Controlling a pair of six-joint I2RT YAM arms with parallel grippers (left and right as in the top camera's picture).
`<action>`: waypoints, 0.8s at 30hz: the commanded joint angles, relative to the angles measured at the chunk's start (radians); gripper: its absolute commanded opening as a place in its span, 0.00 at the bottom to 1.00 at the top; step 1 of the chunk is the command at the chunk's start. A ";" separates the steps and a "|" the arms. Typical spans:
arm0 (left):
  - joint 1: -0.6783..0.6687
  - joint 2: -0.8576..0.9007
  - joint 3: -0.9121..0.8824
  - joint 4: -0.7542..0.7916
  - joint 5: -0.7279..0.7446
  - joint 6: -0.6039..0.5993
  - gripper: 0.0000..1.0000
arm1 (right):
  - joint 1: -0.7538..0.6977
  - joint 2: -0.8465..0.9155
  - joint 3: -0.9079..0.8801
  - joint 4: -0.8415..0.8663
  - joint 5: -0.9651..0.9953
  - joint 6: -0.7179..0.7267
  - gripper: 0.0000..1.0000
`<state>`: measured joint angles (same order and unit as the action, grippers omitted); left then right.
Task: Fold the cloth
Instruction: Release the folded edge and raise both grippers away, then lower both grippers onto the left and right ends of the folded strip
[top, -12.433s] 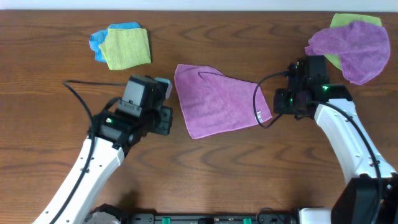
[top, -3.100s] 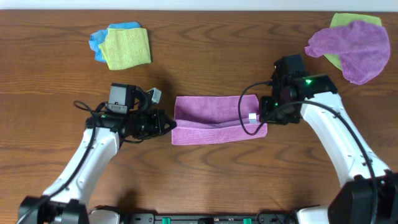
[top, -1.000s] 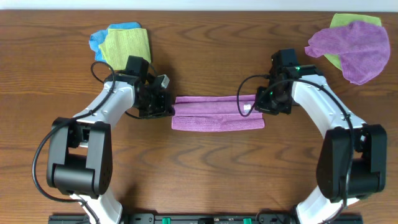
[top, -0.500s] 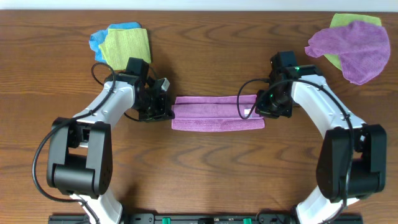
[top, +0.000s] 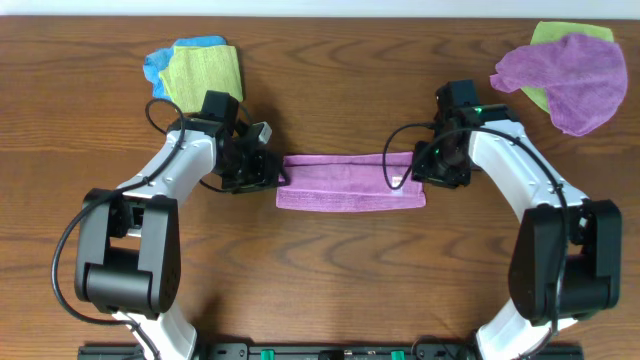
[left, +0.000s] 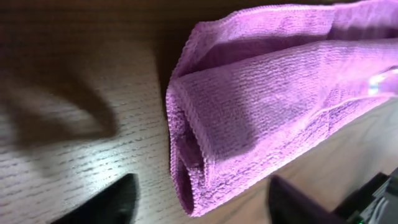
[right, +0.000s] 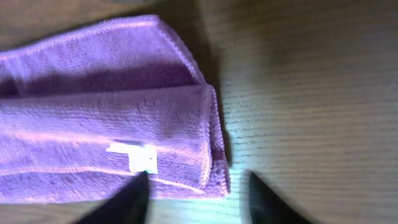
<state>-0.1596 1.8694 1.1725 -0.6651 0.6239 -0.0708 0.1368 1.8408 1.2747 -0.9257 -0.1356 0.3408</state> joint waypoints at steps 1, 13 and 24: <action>0.003 0.006 0.020 0.011 -0.014 0.004 0.87 | 0.002 -0.008 0.015 0.007 0.019 0.003 0.62; 0.003 0.006 0.259 -0.082 0.005 0.023 0.43 | 0.000 -0.008 0.153 -0.037 0.056 -0.002 0.17; 0.003 0.006 0.325 -0.166 0.051 -0.154 0.06 | 0.001 -0.076 0.303 -0.178 0.132 0.003 0.02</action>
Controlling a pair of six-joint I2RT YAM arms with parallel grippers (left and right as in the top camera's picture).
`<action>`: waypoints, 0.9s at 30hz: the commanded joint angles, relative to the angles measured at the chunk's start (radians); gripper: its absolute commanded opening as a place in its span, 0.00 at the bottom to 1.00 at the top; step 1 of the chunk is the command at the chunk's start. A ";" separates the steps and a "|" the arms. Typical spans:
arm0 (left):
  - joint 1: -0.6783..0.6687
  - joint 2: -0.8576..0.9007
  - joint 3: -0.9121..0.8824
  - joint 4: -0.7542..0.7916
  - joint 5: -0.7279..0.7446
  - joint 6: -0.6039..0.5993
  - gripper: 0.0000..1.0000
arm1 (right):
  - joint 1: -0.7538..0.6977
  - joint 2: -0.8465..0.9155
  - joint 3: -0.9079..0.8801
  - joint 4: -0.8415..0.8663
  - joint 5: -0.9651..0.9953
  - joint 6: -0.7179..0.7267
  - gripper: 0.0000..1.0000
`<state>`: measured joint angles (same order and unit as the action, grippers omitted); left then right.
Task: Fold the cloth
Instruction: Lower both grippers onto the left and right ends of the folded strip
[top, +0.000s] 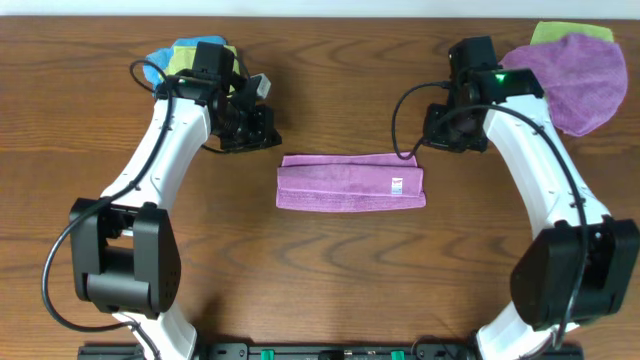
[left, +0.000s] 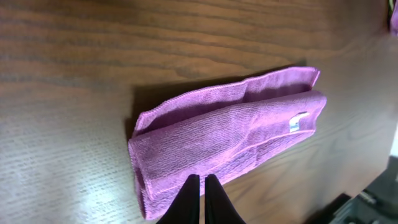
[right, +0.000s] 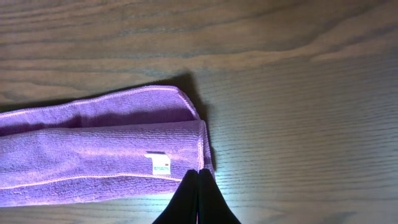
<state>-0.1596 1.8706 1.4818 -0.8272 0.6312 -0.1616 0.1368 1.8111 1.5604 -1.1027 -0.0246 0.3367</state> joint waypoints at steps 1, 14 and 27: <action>0.003 0.005 0.015 -0.003 0.072 -0.063 0.06 | 0.001 -0.054 0.018 -0.001 0.021 0.007 0.02; -0.130 -0.122 0.015 -0.037 -0.193 0.105 0.06 | 0.016 -0.128 0.029 -0.137 0.002 -0.045 0.01; -0.298 -0.499 -0.429 0.174 -0.328 0.068 0.06 | 0.166 -0.770 -0.534 0.138 0.216 0.020 0.02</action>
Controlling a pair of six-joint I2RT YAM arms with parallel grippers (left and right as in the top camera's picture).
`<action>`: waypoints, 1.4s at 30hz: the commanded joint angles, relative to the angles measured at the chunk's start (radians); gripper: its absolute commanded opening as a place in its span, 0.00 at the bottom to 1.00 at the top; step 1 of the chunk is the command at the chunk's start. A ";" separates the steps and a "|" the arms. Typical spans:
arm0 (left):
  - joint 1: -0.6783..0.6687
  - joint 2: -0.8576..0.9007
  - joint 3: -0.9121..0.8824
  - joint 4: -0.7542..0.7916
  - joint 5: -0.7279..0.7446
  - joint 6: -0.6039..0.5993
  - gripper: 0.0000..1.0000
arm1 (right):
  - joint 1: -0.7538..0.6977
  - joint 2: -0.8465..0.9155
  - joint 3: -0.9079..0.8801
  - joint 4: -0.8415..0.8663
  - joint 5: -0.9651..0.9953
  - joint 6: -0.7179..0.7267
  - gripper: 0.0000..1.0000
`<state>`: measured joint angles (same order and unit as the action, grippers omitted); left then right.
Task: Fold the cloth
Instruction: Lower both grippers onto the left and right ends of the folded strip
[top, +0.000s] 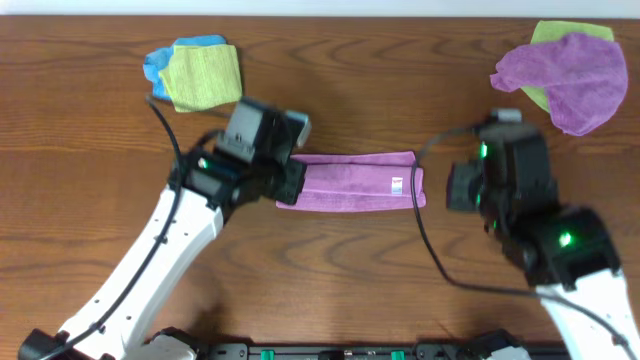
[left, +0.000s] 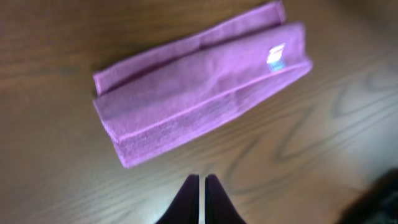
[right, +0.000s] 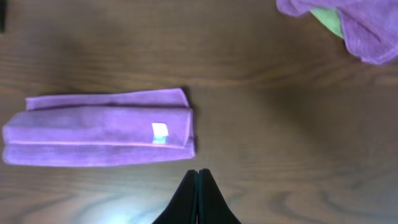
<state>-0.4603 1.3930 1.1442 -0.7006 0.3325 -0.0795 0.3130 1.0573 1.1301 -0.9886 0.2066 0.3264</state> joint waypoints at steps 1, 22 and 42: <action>0.001 -0.023 -0.131 0.100 -0.024 -0.021 0.06 | -0.016 -0.034 -0.146 0.054 -0.035 0.037 0.02; 0.026 0.300 -0.195 0.362 -0.029 -0.042 0.06 | -0.140 0.206 -0.245 0.262 -0.241 -0.010 0.02; 0.050 0.399 -0.113 0.347 -0.065 0.029 0.06 | -0.140 0.256 -0.245 0.294 -0.264 -0.005 0.02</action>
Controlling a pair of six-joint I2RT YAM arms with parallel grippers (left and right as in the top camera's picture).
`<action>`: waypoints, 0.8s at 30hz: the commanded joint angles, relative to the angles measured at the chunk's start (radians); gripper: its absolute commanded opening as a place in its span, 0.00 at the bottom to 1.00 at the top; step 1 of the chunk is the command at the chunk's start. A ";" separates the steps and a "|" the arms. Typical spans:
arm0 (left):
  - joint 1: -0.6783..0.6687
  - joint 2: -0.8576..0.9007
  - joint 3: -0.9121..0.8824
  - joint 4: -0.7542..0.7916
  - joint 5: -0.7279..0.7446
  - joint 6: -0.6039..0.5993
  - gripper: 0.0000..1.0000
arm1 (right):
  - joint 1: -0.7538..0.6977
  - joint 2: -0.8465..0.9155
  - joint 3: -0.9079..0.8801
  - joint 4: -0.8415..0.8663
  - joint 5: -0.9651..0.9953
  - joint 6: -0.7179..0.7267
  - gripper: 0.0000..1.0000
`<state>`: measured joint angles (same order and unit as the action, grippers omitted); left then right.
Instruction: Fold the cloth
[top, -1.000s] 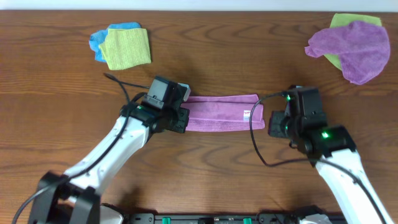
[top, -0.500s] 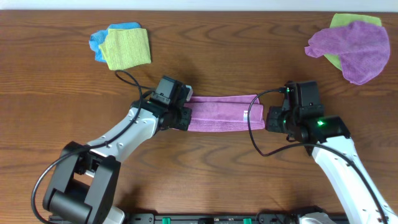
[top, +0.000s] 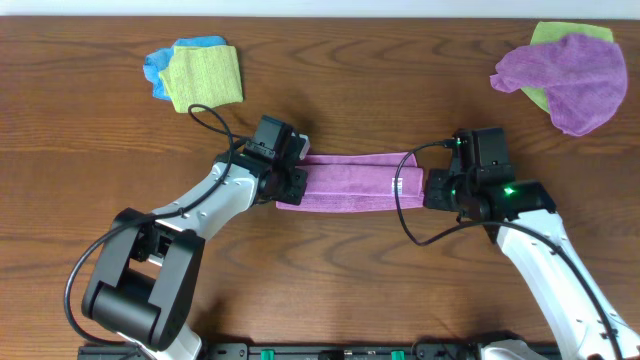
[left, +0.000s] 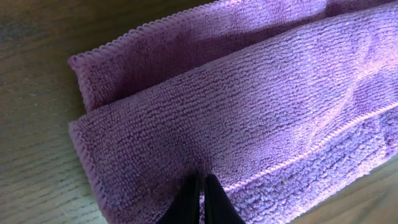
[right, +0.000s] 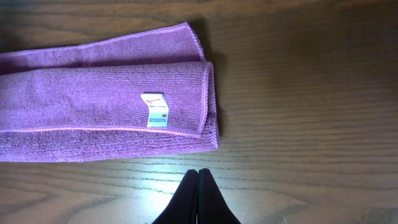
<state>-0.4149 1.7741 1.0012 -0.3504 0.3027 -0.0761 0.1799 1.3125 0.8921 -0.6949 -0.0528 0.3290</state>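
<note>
The purple cloth (top: 350, 182) lies mid-table, folded into a long narrow strip, with a white label (right: 155, 118) near its right end. My left gripper (top: 292, 185) is shut, and its tips (left: 200, 180) rest on top of the strip's left end (left: 249, 106). Nothing shows pinched between them. My right gripper (top: 432, 190) is shut too. It hovers low over bare wood (right: 198, 174), just right of the strip's right end (right: 93, 106).
A blue and a yellow-green cloth (top: 195, 72) lie piled at the far left. A crumpled purple cloth over a green one (top: 570, 65) sits at the far right corner. The wooden table (top: 330, 270) spreads around the strip.
Both grippers, still shut, have come down from high above the table. The left now touches the cloth's left end and the right sits close beside its right end. The cloth has not moved.
Both grippers were open and low at the two ends of the folded strip. Then they were shut and drawn back toward the far side. Then they were high above the table near the ends, and now they are low at the ends again.
</note>
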 joint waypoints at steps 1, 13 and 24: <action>0.004 0.023 0.031 -0.004 -0.042 0.025 0.06 | -0.006 0.001 -0.006 0.000 -0.005 -0.008 0.02; 0.002 0.038 0.138 -0.065 -0.027 0.048 0.06 | -0.006 0.001 -0.006 -0.003 -0.008 -0.008 0.02; 0.003 0.043 0.154 -0.058 -0.048 0.081 0.06 | -0.007 0.001 -0.006 0.001 -0.008 -0.008 0.02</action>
<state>-0.4149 1.8038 1.1412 -0.4038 0.2806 -0.0208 0.1799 1.3128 0.8921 -0.6960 -0.0544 0.3290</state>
